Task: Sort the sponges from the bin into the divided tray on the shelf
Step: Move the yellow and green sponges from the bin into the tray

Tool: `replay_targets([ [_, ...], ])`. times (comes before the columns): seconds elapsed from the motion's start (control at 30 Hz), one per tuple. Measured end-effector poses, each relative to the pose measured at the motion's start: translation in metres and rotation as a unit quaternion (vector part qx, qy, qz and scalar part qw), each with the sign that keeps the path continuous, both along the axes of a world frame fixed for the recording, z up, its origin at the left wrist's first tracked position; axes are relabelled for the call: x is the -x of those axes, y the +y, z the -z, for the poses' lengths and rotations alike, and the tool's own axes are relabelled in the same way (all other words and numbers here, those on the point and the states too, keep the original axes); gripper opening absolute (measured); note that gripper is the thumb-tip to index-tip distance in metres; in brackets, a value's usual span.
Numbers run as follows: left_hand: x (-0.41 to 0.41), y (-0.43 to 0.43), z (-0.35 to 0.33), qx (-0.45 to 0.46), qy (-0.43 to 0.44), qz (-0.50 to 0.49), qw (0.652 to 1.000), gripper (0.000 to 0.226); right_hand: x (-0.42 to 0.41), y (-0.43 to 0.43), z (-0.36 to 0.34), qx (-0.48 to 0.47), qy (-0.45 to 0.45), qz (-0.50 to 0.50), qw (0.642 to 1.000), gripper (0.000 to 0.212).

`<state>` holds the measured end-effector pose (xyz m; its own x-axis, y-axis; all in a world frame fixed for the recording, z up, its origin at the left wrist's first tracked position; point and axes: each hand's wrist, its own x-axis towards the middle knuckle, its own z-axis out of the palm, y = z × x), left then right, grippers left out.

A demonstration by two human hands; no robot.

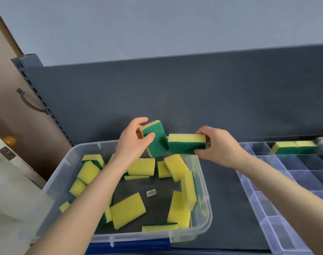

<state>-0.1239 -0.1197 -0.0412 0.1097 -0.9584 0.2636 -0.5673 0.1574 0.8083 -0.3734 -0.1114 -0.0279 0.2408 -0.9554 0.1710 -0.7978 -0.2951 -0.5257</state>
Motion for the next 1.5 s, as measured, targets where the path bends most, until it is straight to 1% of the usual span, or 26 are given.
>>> replay_targets([
  [0.1,0.031,-0.003,-0.009,0.028,-0.012,0.027,0.999,0.034,0.031,0.006,-0.008,0.008,0.006,0.032,0.999,0.028],
  [0.2,0.064,-0.005,-0.014,0.036,-0.003,0.048,0.998,0.029,0.063,0.009,-0.015,0.003,0.011,0.051,0.999,0.032],
  [0.27,0.085,-0.006,-0.016,0.041,0.002,0.060,0.997,0.027,0.083,0.010,-0.017,-0.002,-0.001,0.065,0.998,0.036],
  [0.4,0.128,-0.010,-0.017,0.044,0.009,0.085,0.995,0.025,0.128,0.013,-0.017,0.005,-0.018,0.095,0.995,0.034],
  [0.5,0.163,-0.014,-0.018,0.041,-0.003,0.101,0.994,0.026,0.165,0.016,-0.017,0.028,-0.015,0.121,0.992,0.032],
  [0.63,0.216,-0.020,-0.017,0.036,-0.019,0.126,0.991,0.025,0.220,0.017,-0.020,0.036,0.005,0.128,0.991,0.031],
  [0.77,0.272,-0.023,-0.014,0.038,-0.048,0.163,0.985,0.025,0.275,0.014,-0.021,0.038,0.034,0.150,0.987,0.040],
  [0.83,0.299,-0.023,-0.010,0.040,-0.057,0.179,0.981,0.025,0.300,0.013,-0.021,0.036,0.057,0.158,0.985,0.041],
  [0.93,0.333,-0.025,-0.002,0.033,-0.065,0.183,0.980,0.025,0.331,0.010,-0.018,0.034,0.089,0.156,0.983,0.038],
  [1.1,0.372,-0.024,0.012,0.027,-0.060,0.172,0.983,0.029,0.363,0.005,-0.005,0.033,0.093,0.134,0.986,0.036],
  [1.33,0.400,-0.016,0.037,0.008,-0.006,0.129,0.992,0.029,0.380,-0.006,0.019,0.044,0.107,0.088,0.989,0.035],
  [1.5,0.412,-0.015,0.055,-0.020,-0.014,0.121,0.992,0.029,0.385,-0.014,0.036,0.037,0.131,0.051,0.989,0.034],
])
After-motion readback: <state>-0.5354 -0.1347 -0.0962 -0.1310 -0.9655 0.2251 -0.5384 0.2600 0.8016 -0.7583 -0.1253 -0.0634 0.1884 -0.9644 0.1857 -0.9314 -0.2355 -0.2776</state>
